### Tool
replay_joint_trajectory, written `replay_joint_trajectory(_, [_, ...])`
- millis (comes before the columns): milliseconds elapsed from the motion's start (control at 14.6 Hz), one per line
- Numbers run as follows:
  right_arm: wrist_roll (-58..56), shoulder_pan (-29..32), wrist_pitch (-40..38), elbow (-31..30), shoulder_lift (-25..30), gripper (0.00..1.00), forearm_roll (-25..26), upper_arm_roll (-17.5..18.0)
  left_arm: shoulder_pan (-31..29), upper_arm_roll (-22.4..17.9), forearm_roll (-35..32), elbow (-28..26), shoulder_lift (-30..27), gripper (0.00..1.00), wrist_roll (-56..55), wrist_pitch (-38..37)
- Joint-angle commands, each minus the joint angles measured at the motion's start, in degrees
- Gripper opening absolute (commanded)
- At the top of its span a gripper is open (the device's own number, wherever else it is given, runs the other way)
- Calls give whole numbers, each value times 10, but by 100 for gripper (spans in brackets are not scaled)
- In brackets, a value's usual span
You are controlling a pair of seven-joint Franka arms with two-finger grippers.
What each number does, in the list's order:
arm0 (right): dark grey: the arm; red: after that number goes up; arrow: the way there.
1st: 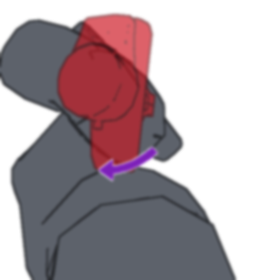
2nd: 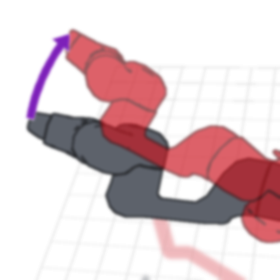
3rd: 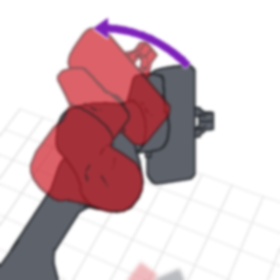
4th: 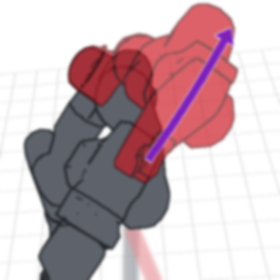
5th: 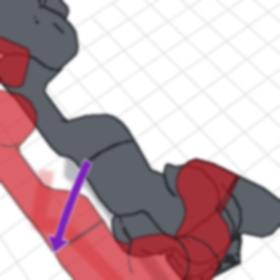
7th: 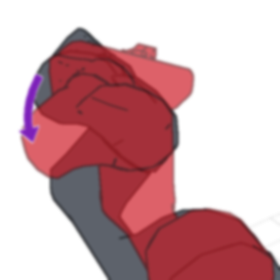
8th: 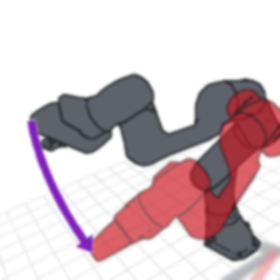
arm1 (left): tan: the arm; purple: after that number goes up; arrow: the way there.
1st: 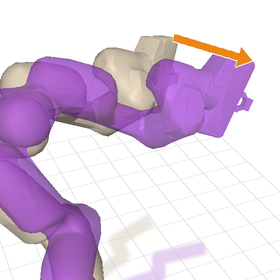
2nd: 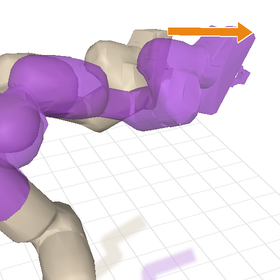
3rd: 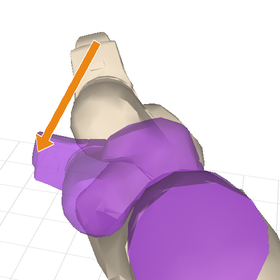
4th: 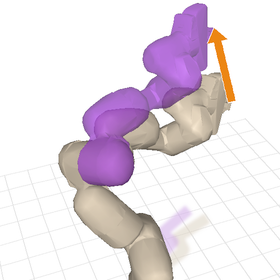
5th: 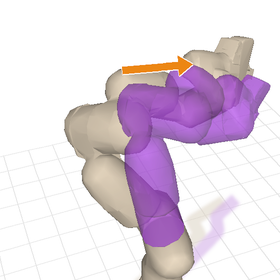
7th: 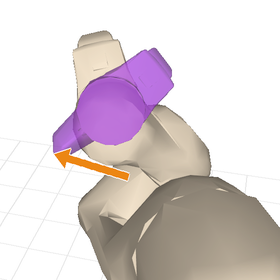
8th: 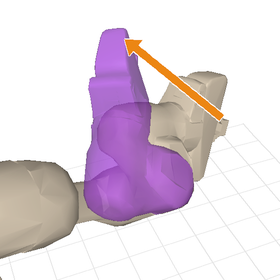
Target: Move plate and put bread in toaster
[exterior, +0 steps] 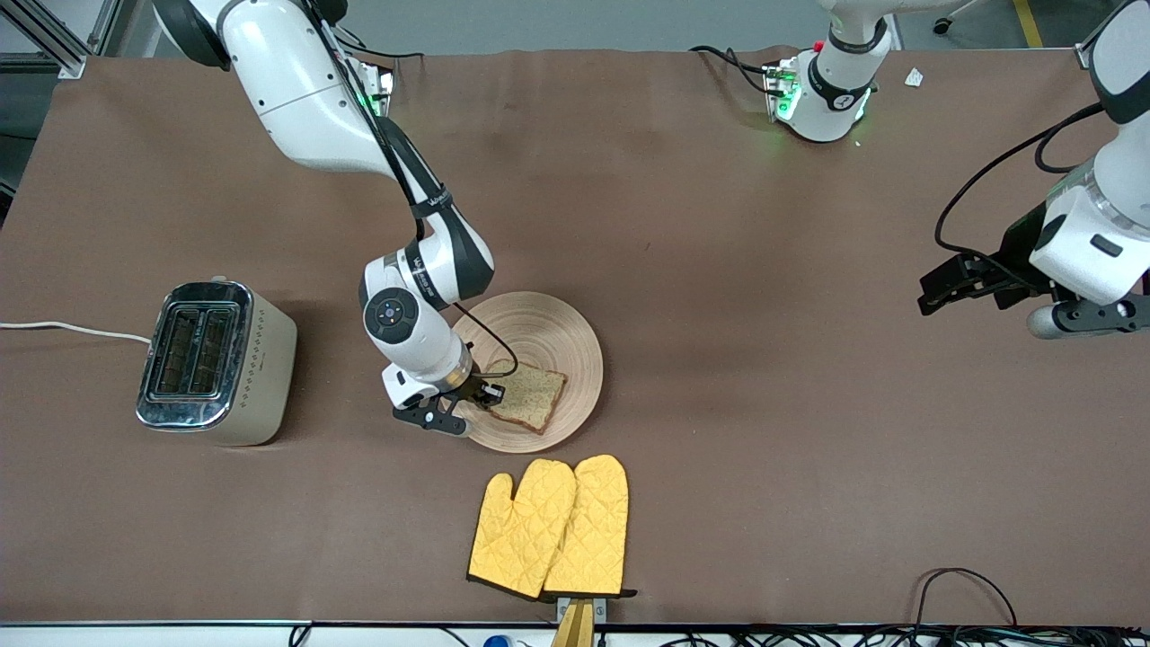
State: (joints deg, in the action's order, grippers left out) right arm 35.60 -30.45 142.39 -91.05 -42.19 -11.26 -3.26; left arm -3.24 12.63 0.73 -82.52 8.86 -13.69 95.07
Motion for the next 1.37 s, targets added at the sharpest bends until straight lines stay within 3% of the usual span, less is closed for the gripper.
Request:
replay_joint_trajectory(0, [6, -4, -29, -3, 29, 0, 3, -6, 1, 0, -13, 3, -16, 100, -10, -20])
replay_joint_trajectory(411, [2, 3, -89, 9, 83, 0, 29, -16, 2, -18, -13, -2, -43, 100, -8, -37])
replay_joint_trajectory(753, [-21, 13, -236, 70, 116, 0, 102, -38, 11, -22, -13, -50, -102, 100, -2, -59])
replay_joint_trajectory(1096, [-163, 74, -420, 146, 135, 0, 128, -40, 26, -28, -13, -95, -149, 100, 38, -60])
replay_joint_trajectory(1301, [-228, 108, -515, 186, 136, 0, 174, -41, 24, -27, -14, -92, -151, 100, 57, -76])
